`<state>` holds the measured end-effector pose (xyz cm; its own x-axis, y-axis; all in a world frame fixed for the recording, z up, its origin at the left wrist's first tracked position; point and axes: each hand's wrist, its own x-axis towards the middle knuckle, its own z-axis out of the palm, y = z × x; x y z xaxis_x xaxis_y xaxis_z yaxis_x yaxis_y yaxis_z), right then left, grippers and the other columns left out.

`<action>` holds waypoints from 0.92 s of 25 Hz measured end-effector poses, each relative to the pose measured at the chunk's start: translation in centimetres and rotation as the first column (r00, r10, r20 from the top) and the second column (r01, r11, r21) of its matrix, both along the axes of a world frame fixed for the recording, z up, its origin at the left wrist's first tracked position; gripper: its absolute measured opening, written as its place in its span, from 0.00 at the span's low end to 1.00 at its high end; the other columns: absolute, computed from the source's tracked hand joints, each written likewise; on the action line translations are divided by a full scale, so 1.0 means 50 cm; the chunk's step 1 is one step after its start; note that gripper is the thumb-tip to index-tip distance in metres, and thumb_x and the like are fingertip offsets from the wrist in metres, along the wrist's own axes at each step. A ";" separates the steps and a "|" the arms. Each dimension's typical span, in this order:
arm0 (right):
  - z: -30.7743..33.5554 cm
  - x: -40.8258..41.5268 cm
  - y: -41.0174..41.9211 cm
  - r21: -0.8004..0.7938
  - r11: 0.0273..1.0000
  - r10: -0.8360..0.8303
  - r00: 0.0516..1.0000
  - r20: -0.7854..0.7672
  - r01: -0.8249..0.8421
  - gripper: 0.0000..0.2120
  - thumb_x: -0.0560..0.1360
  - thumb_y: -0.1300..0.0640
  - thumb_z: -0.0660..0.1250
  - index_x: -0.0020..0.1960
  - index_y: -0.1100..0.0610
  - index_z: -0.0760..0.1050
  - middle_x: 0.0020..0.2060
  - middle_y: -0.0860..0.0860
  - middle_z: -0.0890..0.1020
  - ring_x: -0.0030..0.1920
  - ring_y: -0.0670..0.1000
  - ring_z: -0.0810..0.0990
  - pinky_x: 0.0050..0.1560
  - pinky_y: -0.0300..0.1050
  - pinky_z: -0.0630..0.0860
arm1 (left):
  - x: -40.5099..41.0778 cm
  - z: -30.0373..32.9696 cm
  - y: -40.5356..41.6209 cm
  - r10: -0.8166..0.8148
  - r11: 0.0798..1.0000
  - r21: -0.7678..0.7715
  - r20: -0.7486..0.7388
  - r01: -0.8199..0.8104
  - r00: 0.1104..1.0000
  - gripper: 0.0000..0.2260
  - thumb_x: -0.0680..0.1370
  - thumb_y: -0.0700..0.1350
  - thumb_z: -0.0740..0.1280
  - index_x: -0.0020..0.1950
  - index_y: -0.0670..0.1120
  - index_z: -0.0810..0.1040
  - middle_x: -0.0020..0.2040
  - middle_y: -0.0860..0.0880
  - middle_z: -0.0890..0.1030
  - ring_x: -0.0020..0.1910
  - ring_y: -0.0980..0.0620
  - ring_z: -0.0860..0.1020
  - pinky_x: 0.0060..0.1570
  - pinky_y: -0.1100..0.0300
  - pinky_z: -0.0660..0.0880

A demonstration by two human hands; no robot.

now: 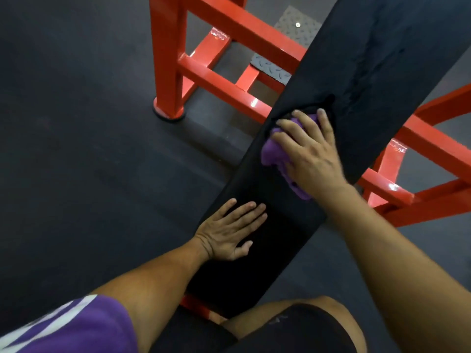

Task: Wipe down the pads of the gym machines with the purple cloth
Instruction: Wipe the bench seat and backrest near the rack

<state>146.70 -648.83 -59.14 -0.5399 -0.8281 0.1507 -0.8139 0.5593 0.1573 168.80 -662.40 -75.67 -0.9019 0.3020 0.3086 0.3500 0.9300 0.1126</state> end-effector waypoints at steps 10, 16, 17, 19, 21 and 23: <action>0.019 0.016 -0.061 0.216 0.831 0.449 0.848 0.283 -0.512 0.22 0.73 0.55 0.62 0.66 0.50 0.77 0.67 0.49 0.77 0.71 0.56 0.72 0.78 0.57 0.56 | 0.013 -0.009 -0.002 -0.029 0.999 0.032 0.006 0.029 1.000 0.39 0.76 0.58 0.64 0.84 0.48 0.58 0.84 0.48 0.57 0.83 0.49 0.56 0.80 0.44 0.53; 0.122 -0.015 0.002 0.137 0.956 0.257 0.965 0.044 -0.261 0.32 0.67 0.58 0.68 0.71 0.52 0.71 0.70 0.51 0.75 0.73 0.60 0.70 0.76 0.63 0.58 | 0.013 0.013 -0.007 -0.018 0.999 0.039 0.126 0.013 0.992 0.38 0.74 0.58 0.66 0.83 0.48 0.62 0.84 0.48 0.59 0.82 0.49 0.58 0.79 0.44 0.56; 0.129 0.003 -0.009 0.140 0.953 0.267 0.963 0.044 -0.270 0.35 0.66 0.58 0.70 0.73 0.53 0.69 0.70 0.51 0.74 0.73 0.60 0.69 0.76 0.63 0.58 | 0.017 0.028 -0.002 0.004 0.999 0.053 0.145 -0.012 0.989 0.37 0.74 0.57 0.67 0.82 0.49 0.65 0.83 0.49 0.61 0.82 0.49 0.60 0.79 0.45 0.56; 0.130 0.022 -0.003 0.154 0.957 0.245 0.970 0.016 -0.244 0.41 0.66 0.58 0.73 0.77 0.54 0.65 0.73 0.50 0.72 0.74 0.60 0.67 0.76 0.64 0.58 | -0.004 0.071 0.015 0.048 0.987 0.146 0.123 -0.066 0.991 0.33 0.74 0.54 0.70 0.78 0.49 0.70 0.79 0.49 0.68 0.78 0.48 0.68 0.81 0.49 0.52; 0.120 0.000 0.029 0.018 1.000 0.013 0.998 -0.067 -0.012 0.41 0.66 0.60 0.76 0.77 0.54 0.67 0.73 0.51 0.71 0.75 0.60 0.66 0.75 0.66 0.58 | -0.093 0.135 0.038 0.085 0.975 0.204 0.040 -0.092 0.996 0.27 0.76 0.51 0.69 0.76 0.49 0.74 0.77 0.48 0.72 0.76 0.48 0.71 0.81 0.49 0.54; 0.102 -0.032 0.064 -0.251 0.919 -0.324 0.945 -0.040 0.304 0.35 0.69 0.63 0.75 0.74 0.55 0.70 0.72 0.53 0.70 0.74 0.61 0.66 0.73 0.68 0.60 | -0.198 0.177 0.053 0.128 0.971 0.206 -0.030 -0.119 0.991 0.28 0.77 0.52 0.67 0.78 0.48 0.72 0.79 0.47 0.68 0.79 0.48 0.66 0.80 0.45 0.56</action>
